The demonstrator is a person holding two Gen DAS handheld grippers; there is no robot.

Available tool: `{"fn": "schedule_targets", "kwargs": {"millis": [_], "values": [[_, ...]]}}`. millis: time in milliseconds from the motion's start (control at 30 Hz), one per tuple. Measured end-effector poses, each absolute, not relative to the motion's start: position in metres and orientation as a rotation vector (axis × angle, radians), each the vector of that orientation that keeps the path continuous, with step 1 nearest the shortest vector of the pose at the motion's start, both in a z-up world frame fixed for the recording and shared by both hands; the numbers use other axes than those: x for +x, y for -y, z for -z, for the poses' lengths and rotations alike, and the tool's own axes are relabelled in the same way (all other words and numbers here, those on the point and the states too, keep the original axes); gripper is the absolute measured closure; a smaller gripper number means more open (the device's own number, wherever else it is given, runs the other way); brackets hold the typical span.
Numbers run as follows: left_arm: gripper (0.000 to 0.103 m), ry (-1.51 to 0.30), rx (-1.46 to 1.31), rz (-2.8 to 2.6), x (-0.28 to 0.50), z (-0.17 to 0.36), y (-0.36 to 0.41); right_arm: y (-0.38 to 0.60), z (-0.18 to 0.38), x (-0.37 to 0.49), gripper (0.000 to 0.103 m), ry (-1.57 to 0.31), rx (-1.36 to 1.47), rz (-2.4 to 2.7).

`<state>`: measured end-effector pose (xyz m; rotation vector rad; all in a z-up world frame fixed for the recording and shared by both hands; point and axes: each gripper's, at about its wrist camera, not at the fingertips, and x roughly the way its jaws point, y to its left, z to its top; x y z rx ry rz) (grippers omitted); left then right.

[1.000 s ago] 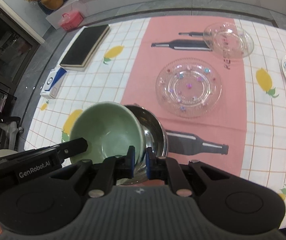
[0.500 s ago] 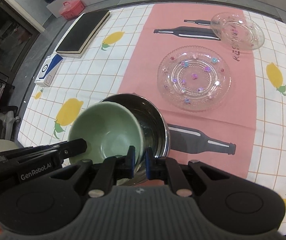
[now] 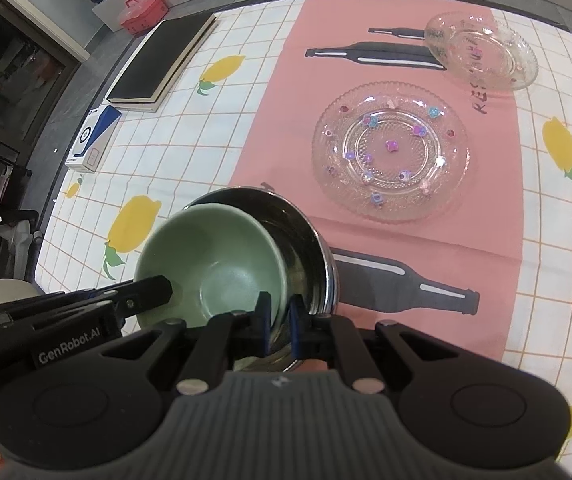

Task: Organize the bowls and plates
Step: 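Lower the pale green bowl into the stacked steel bowls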

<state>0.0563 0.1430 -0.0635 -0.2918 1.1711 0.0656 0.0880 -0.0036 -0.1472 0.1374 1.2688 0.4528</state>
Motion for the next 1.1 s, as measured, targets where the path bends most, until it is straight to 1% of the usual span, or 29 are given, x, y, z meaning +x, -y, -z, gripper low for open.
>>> {"fn": "schedule_targets", "kwargs": {"millis": [400, 667, 800, 900, 967, 1033, 1100], "values": [[0.095, -1.194, -0.224, -0.066, 0.062, 0.072, -0.134, 0.003, 0.157, 0.092, 0.097, -1.267, 0.123, -0.447], [0.095, -1.197, -0.276, -0.068, 0.064, 0.077, -0.140, -0.001, 0.154, 0.089, 0.094, -1.222, 0.068, -0.461], [0.094, -1.195, -0.300, -0.066, 0.063, 0.077, -0.143, -0.002, 0.151, 0.088, 0.087, -1.215, 0.061, -0.475], [0.091, -1.196, -0.333, -0.065, 0.062, 0.077, -0.146, -0.002, 0.148, 0.088, 0.086, -1.210, 0.055, -0.473], [0.086, -1.181, -0.343, -0.067, 0.062, 0.073, -0.147, -0.002, 0.144, 0.087, 0.083, -1.203, 0.051, -0.475], [0.082, -1.154, -0.337, -0.066, 0.061, 0.066, -0.147, -0.001, 0.137, 0.085, 0.077, -1.175, 0.043, -0.476], [0.081, -1.136, -0.335, -0.066, 0.062, 0.059, -0.148, -0.001, 0.129, 0.084, 0.077, -1.153, 0.034, -0.481]]}}
